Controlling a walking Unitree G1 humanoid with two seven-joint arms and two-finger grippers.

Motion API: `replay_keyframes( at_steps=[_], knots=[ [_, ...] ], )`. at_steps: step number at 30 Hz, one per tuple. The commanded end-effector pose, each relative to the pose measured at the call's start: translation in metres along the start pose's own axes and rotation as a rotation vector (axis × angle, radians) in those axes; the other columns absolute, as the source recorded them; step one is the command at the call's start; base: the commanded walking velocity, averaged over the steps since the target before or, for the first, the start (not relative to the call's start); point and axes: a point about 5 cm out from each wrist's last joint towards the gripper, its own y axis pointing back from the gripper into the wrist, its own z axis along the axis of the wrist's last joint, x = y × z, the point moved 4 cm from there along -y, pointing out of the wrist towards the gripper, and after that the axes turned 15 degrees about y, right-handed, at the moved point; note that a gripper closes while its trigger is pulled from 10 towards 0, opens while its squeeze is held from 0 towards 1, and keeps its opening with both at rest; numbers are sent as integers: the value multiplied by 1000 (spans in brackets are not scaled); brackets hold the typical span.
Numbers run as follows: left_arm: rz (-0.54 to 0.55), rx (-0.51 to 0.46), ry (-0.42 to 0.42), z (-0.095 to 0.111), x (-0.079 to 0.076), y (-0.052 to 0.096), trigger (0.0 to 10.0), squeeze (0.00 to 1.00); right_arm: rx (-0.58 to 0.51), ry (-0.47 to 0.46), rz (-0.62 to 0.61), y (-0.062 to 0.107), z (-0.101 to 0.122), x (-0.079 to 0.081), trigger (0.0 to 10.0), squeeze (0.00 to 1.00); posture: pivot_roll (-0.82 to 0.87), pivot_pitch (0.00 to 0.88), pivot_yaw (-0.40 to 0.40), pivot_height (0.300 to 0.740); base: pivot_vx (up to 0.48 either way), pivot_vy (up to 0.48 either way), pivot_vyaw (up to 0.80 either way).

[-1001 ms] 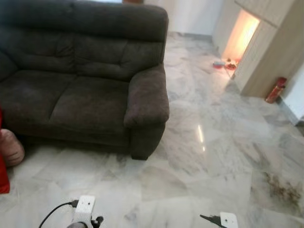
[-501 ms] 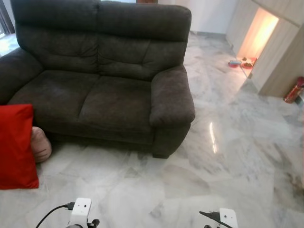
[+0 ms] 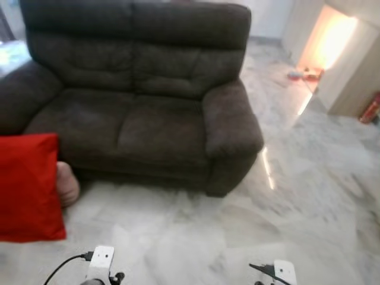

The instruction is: Move the pillow to the sofa from floor

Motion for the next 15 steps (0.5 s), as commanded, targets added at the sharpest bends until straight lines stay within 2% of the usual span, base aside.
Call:
replay_keyframes(
  at_steps=[1, 15],
  knots=[
    [-10, 3, 14, -1, -4, 0, 10000, 0, 9, 5, -7, 1, -4, -3, 10000, 0, 31, 0, -56, 740, 0, 420, 0],
    [-6, 1, 15, -1, -4, 0, 10000, 0, 9, 6, -5, 1, -4, -3, 10000, 0, 34, 0, -56, 740, 0, 417, 0]
  ],
)
